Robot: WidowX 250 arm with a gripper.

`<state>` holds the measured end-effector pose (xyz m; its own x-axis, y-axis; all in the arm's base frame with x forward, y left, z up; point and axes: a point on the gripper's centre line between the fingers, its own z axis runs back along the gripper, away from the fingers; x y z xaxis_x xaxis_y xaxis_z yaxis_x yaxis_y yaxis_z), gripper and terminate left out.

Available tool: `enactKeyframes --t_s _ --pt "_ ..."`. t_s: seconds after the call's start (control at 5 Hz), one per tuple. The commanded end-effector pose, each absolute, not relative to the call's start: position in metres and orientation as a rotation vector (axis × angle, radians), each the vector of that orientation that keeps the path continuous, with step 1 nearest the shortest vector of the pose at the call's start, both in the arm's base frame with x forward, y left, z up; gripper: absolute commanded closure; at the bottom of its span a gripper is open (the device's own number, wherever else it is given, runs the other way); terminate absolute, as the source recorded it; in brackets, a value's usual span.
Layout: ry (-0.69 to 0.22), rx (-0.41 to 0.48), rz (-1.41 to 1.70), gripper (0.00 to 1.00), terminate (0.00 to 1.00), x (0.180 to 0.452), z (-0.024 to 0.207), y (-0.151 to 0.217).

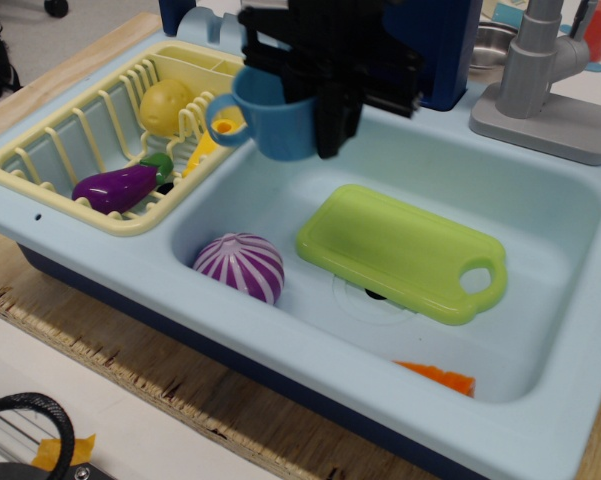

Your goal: Put cup from counter or drying rack into sink

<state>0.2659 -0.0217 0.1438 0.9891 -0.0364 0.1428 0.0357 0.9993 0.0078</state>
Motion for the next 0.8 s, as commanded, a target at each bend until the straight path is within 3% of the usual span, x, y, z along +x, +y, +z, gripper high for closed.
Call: enactKeyframes --t_s 0.0,0.4,0.6 --pt "-0.110 -0.032 -0.119 0.00 0.00 0.2751 0.1415 -0.0468" --pt "-0.110 -0.032 -0.119 0.00 0.00 0.2751 0.1415 -0.0468" --pt "-0.110 -0.032 -0.119 0.00 1.00 0.2751 0.1415 -0.0468"
